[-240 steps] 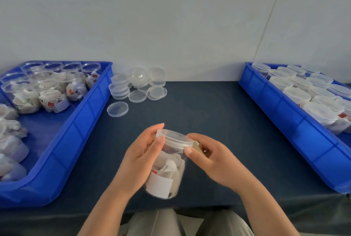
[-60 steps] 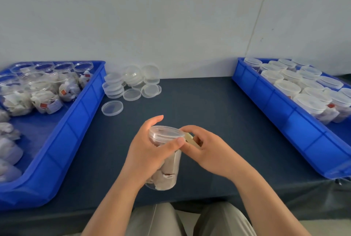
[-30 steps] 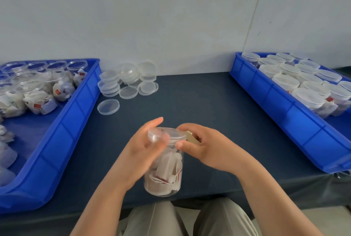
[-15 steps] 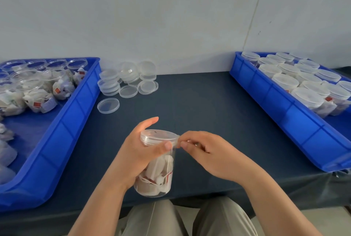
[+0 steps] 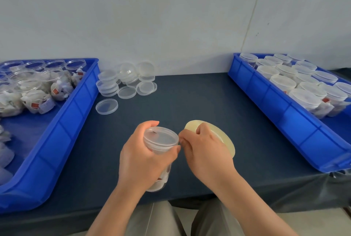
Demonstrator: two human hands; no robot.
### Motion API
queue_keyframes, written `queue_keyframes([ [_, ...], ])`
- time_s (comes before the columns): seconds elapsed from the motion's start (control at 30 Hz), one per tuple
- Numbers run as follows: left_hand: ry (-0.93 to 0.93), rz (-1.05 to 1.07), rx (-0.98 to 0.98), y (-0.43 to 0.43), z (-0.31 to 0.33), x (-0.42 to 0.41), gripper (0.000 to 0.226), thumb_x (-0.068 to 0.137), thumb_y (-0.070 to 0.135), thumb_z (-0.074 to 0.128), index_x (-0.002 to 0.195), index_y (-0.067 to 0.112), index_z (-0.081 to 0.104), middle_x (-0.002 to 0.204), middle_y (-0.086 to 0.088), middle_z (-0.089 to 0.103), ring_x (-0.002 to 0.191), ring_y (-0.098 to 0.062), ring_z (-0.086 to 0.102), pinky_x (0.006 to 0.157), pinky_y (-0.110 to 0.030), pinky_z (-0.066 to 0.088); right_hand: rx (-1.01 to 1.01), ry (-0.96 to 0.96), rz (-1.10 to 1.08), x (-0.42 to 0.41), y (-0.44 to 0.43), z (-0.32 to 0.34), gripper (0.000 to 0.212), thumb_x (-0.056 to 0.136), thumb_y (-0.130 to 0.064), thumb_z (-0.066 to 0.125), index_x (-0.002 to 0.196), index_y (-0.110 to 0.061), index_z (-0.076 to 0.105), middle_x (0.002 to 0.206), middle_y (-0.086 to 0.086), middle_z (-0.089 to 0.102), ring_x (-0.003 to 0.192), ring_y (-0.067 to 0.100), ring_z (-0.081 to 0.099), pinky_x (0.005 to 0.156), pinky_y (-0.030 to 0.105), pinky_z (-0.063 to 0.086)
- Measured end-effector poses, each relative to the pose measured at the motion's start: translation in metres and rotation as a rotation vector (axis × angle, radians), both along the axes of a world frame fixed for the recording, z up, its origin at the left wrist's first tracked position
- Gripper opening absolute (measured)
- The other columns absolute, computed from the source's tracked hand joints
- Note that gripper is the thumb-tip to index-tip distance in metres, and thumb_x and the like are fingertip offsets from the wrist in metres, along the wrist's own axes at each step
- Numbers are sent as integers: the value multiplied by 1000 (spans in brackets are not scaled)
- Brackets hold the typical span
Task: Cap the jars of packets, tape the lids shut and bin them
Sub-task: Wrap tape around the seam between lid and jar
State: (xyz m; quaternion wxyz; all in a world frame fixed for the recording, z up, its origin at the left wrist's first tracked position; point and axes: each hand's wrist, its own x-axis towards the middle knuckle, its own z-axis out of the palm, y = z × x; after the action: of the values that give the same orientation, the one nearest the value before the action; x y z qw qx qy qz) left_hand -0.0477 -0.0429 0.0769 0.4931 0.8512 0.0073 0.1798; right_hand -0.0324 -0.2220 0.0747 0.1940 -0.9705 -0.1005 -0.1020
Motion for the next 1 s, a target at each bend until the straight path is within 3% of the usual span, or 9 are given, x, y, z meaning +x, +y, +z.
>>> queue_keyframes([
  [0.07,17,-68,-72,-3,8,-10,73,57,58,92,122,45,61,113,31,68,106,7,64,80,-18,55,-35,10,-77,13,0,-8,12,106,-29,50,104,-39,57,98,-5,43,61,14,51,44,28,28],
  [0.17,0,-369,-136,-12,19,-33,88,56,48,94,136,46,59,120,10,74,109,-12,73,82,-17,57,-96,92,-277,44,-25,-13,15,105,-20,47,104,-30,58,110,8,48,67,29,57,59,37,49],
  [0.27,13,-294,-158,-1,30,-20,94,55,61,89,140,61,50,122,21,72,116,-1,68,91,-20,57,-52,83,-309,55,-50,-22,15,112,-26,45,115,-29,60,106,7,50,72,27,61,67,42,59],
  [0.4,124,-124,-299,33,28,4,91,52,67,84,137,63,52,128,22,66,116,2,65,100,-37,58,-66,27,-117,37,-32,-44,21,110,-35,43,118,-30,62,105,1,44,84,22,50,74,33,44],
  [0.53,102,-91,-351,41,18,5,87,54,70,85,135,65,54,130,22,66,119,-4,67,97,-40,60,-132,73,-11,27,-17,-64,21,109,-31,54,129,-38,59,107,-3,41,86,16,54,72,26,47],
  [0.67,115,-76,-395,42,12,4,85,54,69,85,134,63,56,130,20,66,121,-9,67,100,-44,60,-234,97,55,27,-6,-76,47,114,-49,29,161,-47,31,123,-4,46,112,19,49,101,33,45],
  [0.73,124,-77,-393,40,11,4,85,54,70,84,134,63,55,132,20,65,122,-10,66,99,-43,60,-308,105,76,29,-5,-79,52,113,-53,26,164,-45,23,128,-3,47,115,20,47,106,36,41],
  [0.9,135,-115,-405,35,8,5,86,55,71,84,135,65,53,130,25,64,119,1,65,94,-34,60,-349,275,89,36,-7,-62,63,103,-73,32,159,-43,31,139,-2,46,131,26,43,116,43,34],
  [1.0,126,-145,-423,31,7,3,84,58,71,84,136,64,53,129,31,64,117,7,64,90,-29,59,-66,253,46,30,-1,-36,79,90,-89,26,152,-45,44,149,-12,44,144,19,38,121,42,29],
])
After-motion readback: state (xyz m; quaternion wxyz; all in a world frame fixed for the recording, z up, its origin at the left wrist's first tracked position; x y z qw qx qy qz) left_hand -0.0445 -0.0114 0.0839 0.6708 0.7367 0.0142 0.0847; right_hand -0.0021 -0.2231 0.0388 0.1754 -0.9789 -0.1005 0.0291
